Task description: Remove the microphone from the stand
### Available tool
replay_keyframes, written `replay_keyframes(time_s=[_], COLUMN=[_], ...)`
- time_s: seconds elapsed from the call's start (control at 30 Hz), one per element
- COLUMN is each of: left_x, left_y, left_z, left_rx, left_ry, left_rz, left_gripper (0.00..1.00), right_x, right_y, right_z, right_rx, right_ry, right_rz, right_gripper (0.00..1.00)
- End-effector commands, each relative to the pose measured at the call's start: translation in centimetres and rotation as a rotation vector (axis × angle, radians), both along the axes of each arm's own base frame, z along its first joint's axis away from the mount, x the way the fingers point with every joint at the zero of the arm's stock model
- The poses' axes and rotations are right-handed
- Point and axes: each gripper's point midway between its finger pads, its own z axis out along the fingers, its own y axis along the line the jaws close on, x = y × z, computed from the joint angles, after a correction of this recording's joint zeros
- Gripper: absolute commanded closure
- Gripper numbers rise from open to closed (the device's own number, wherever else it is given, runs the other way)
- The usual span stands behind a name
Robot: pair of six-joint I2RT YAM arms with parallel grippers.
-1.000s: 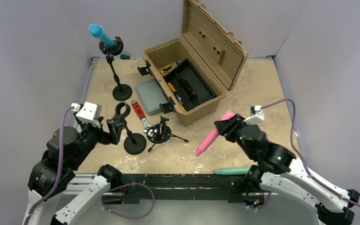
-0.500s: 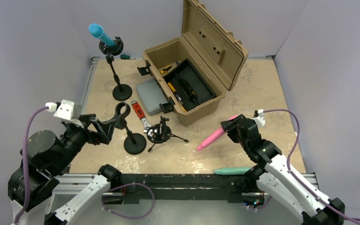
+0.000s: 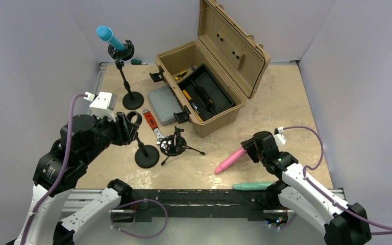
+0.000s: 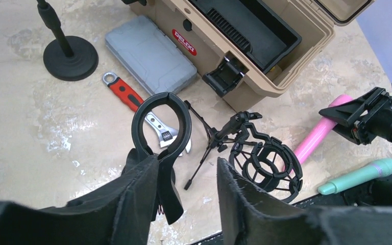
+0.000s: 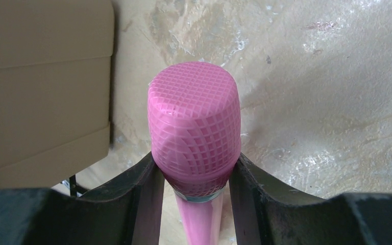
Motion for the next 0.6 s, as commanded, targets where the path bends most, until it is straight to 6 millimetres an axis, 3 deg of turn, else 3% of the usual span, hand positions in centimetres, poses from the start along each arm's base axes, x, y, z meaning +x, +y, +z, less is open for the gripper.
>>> replay_keyframes(time_s=[0.0, 0.2, 0.43, 0.57], left_x=[0.6, 1.2, 3.1, 3.9], left_y=[0.0, -0.4, -1.2, -1.0], left_z=[0.4, 1.2, 0.2, -0.2], left_rx=[0.009, -0.003, 0.059, 0.090], left_ry=[-0.029, -0.077, -0.044, -0.043], left_rz=[0.006, -0.005, -0.020, -0.001], left_gripper=[0.59, 0.61, 0.65, 0.69], right_x=[0.7, 1.4, 1.8, 1.8], right_y=[-0.1, -0.4, -0.7, -0.9], right_z=[0.6, 1.5, 2.4, 3.4], right_rx=[0.035, -0.004, -0.032, -0.044], right_ry=[-0.046, -0.081, -0.111, -0.133], right_rz=[-0.040, -0.031, -0.026, -0.017], right_gripper=[0.77, 0.62, 0.31, 0.22])
